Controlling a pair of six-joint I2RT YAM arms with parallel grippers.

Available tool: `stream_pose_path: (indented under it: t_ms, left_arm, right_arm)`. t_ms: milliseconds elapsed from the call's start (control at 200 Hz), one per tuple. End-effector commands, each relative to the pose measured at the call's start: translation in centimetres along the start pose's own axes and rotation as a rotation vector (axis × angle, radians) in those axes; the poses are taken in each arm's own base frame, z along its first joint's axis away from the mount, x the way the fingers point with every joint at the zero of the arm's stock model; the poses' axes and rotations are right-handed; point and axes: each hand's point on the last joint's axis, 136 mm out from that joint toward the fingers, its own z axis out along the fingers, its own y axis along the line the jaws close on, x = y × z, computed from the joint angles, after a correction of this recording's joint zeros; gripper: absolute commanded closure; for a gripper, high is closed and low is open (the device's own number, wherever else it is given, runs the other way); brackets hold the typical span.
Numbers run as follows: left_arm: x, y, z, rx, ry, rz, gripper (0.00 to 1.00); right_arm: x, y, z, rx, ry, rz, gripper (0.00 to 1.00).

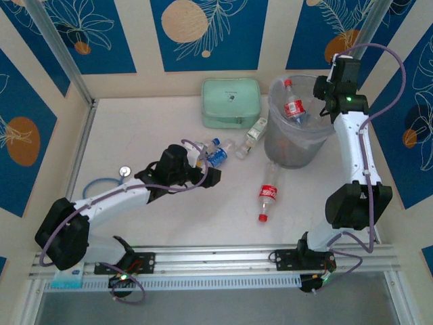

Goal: Put the plastic bottles in the bin

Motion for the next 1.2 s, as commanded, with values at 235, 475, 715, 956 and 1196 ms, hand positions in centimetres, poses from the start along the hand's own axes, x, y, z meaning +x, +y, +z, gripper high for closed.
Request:
stream_pose_path:
  t_ms: [235,475,715,956,1196]
  left_arm:
    - [-1.1,-0.1,-0.5,0.015,-0.004,0.020,0.01]
    - [-0.9,-0.2,-0.3,0.025,0.013,0.019,0.01]
    - [-0.5,-0.2,0.0,0.033,0.013,0.003,0.01]
    - [-0.3,0.0,0.1,0.029,0.017,0.003,0.00]
    - [-0.2,0.0,0.1,0.033,0.022,0.002,0.00]
  right_arm:
    - [10.2,1.6,-3.0,-0.028,0.481,-0.029,1.00]
    - [3.5,1.8,-2.2,0.037,0.128,-0.268,1.00]
    - [0.9,0.8,0.2,0.060,0.023,-0.301,1.00]
    - [7.1,1.0,3.4,0.006,0.267,-0.385,1.00]
    - [14.7,1.8,5.7,-0.084,0.521,-0.343,1.00]
